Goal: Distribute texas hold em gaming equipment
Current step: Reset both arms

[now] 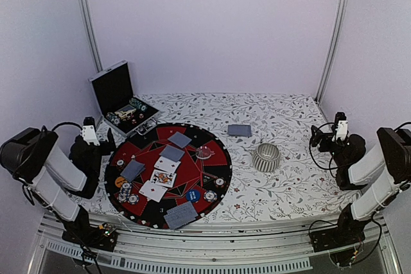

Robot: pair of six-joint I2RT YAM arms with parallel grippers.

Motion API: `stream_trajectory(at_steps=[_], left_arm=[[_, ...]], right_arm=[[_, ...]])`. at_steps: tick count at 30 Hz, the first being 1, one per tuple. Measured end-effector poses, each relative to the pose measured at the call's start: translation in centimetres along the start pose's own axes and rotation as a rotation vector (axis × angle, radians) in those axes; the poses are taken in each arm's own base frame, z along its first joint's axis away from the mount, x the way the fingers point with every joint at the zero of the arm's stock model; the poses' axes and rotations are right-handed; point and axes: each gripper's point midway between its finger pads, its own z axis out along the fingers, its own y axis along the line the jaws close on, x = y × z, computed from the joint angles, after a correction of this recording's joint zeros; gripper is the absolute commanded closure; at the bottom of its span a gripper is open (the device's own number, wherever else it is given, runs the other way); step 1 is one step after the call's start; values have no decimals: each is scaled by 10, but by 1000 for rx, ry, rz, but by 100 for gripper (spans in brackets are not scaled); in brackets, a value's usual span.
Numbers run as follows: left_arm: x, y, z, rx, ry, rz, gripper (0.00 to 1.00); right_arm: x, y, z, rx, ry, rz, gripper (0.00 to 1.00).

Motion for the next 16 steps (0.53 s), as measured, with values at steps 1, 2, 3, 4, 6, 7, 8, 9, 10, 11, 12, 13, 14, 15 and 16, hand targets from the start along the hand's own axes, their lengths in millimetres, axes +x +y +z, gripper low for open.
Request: stream_trajectory(at_steps=[1,2,3,4,6,7,8,9,10,11,12,13,14,15,16], left_arm=[[3,-2,-1,12,9,3,2],[3,-2,-2,17,7,-1,2],[0,-2,-1,21,-2,-5,2],[-3,-3,1,22,-11,-10,2],[-8,-4,6,25,-24,-16,2],[-10,-5,9,27,-28,-19,2],[-12,-6,11,26,-31,-20,2],[-14,-6,13,26,-34,-21,2],[-15,-7,15,26,-33,-22,2],[-15,-7,16,26,-31,-22,2],[-14,-7,17,26,-27,-21,2],[-14,-8,17,26,-25,-20,2],[-13,-8,18,27,-22,-19,2],[-12,-8,18,27,-19,-19,2],[-11,-8,18,28,-16,-18,2]], right_arm=[[-7,2,5,-16,-17,-7,1],[-13,4,8,-29,-33,-14,1],[-17,5,10,-38,-43,-19,1],[-18,6,11,-43,-45,-21,1],[-17,8,11,-52,-43,-24,1],[-17,8,11,-56,-42,-24,1],[-17,8,11,-56,-42,-25,1],[-17,9,11,-58,-42,-25,1],[-17,9,11,-58,-42,-26,1],[-17,9,11,-59,-41,-27,1],[-17,9,11,-59,-40,-27,1],[-16,9,11,-59,-39,-27,1],[-16,9,11,-59,-37,-26,1],[-15,9,11,-59,-35,-26,1],[-15,9,11,-59,-33,-26,1]])
